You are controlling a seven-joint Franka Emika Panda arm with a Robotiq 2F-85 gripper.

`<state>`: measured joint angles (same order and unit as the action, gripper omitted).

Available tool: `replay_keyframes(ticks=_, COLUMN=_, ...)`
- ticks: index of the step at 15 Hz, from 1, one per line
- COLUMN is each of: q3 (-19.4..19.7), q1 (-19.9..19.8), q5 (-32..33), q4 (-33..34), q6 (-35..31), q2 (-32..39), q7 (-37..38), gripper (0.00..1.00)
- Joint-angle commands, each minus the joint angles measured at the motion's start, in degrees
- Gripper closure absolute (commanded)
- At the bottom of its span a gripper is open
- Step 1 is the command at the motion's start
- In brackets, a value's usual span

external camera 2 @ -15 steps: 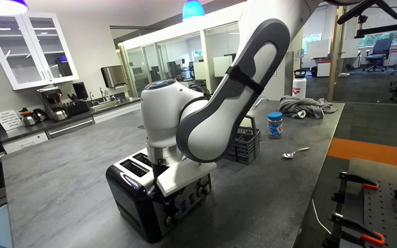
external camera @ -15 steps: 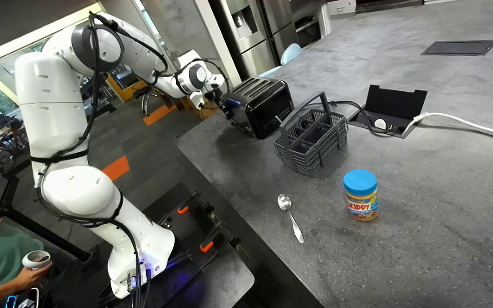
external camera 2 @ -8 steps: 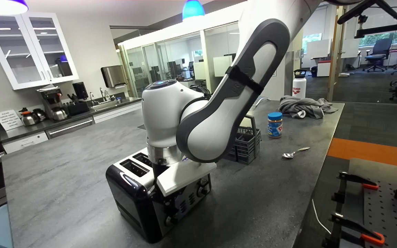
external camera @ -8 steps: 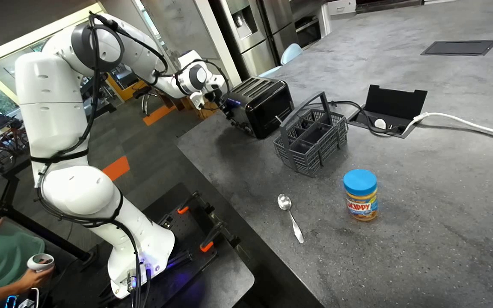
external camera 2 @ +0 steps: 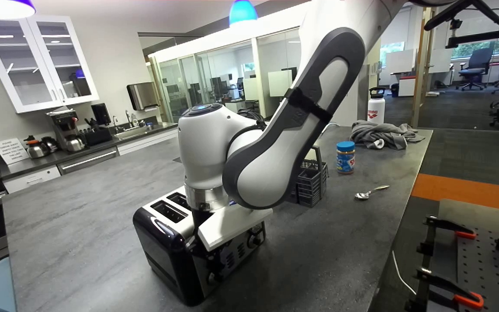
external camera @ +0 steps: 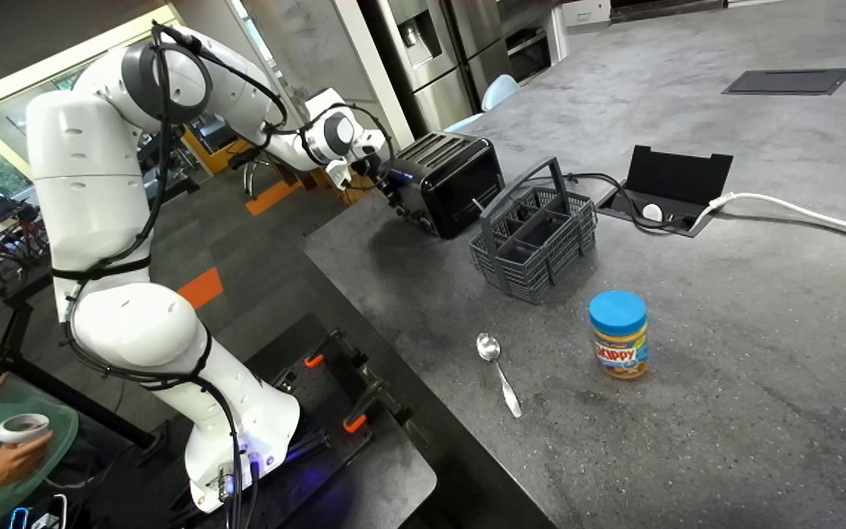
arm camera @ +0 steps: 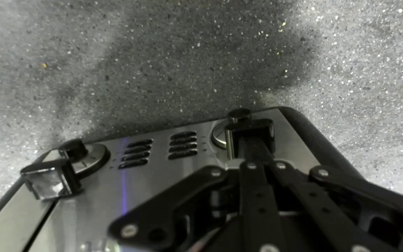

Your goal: Push the left lever on the toaster downwards

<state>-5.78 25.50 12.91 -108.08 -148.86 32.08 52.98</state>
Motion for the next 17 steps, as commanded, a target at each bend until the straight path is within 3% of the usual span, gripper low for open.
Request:
replay_keyframes(ticks=1, q3=4.67, q1=4.79, q5=3.68, q4=-2.77, q6=-2.07, q2=-2.86, q7=3.39, gripper=1.00)
replay_keyframes(ticks=5, q3=6.42, q1=8.95, q5=8.97, q4=-9.12, q6=-1.81, q2=-12.32, q7=9.26, gripper=1.00)
replay_keyframes(ticks=9, q3=6.64, q1=11.33, q5=18.25, q4=-14.23, q6=1.13, q2=-22.90, q7=20.86, gripper=1.00)
replay_keyframes(ticks=12, q3=2.76, q1=9.08, q5=24.50, q4=-17.57, q6=6.14, q2=-30.37, q7=27.58, gripper=1.00)
replay_keyframes(ticks=17, q3=-6.43, q1=2.51, q5=24.13, q4=-20.86, q6=12.87, q2=-37.98, q7=28.96, gripper=1.00)
